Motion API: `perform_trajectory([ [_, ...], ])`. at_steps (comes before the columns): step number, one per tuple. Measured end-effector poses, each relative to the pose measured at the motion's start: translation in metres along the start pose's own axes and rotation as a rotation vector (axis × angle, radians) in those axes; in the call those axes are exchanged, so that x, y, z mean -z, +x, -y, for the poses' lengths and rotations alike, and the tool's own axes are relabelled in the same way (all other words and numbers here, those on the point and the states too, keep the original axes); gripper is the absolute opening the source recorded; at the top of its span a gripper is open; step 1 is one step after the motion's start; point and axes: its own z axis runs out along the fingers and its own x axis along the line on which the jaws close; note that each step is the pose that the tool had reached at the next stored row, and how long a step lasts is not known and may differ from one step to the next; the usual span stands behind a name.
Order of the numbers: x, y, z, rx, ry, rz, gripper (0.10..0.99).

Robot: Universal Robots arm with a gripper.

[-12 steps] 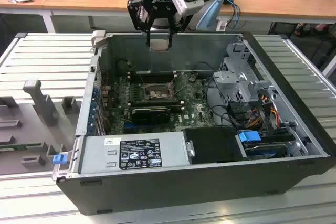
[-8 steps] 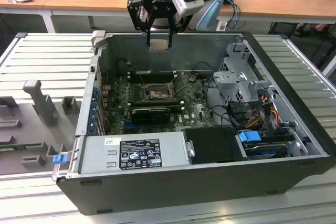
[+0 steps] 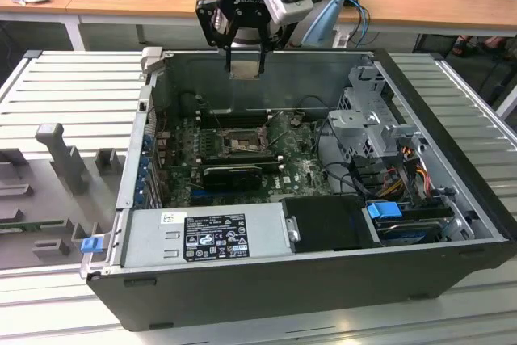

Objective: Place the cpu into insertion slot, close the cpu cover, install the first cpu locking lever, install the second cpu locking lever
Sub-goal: 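Place the cpu into insertion slot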

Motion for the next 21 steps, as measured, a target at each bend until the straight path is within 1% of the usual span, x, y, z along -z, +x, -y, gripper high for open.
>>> perform_trajectory([
  [2, -0.0001, 0.0000, 0.0000, -0.010, 0.000, 0.0009, 0.529],
  [4, -0.0003, 0.0000, 0.0000, -0.047, -0.001, 0.0042, 0.529],
  [6, -0.0004, 0.0000, 0.0000, -0.064, -0.001, 0.0057, 0.529],
  [16, -0.0007, 0.0000, 0.0001, -0.117, -0.002, 0.0105, 0.529],
  [21, -0.0008, 0.0000, 0.0001, -0.163, -0.003, 0.0146, 0.529],
])
